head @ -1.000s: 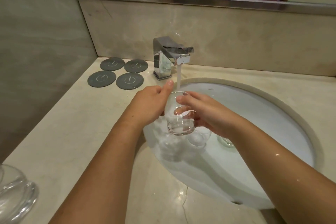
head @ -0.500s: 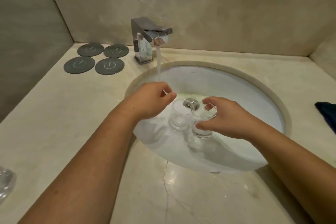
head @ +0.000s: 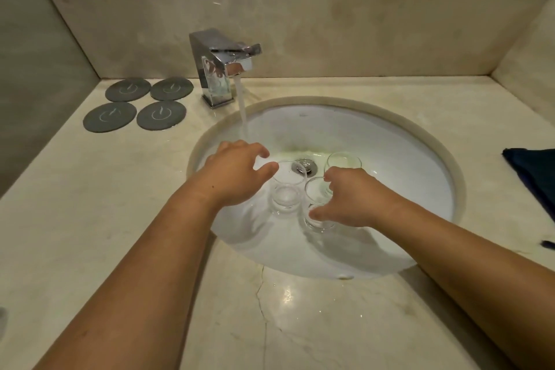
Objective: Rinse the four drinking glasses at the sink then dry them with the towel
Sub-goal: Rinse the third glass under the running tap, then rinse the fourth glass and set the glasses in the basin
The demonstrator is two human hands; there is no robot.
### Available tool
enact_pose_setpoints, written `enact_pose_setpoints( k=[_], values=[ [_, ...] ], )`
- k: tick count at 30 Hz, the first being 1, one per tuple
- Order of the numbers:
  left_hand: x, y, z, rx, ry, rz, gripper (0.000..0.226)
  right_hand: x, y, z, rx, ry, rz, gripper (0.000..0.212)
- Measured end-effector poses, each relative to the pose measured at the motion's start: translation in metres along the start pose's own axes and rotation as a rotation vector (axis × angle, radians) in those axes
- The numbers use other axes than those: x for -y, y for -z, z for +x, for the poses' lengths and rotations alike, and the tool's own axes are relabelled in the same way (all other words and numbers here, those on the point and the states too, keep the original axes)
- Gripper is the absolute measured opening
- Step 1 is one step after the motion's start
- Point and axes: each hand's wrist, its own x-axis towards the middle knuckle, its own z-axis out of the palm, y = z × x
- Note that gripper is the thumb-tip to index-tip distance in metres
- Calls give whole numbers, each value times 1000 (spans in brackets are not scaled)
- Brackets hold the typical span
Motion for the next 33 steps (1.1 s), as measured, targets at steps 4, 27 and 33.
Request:
enact_pose_setpoints(
  k=[4,27,33],
  values=[
    [-1,0,0,-11,-11,-14,46,2,2,-3,16,0,-51,82],
    [66,110,-243,-450,295,121,51,209,-10,-105,-86,992,98,87],
    [107,92,-301,-590,420,23,68,266,-40,-120,-8,1061,167,112]
  ],
)
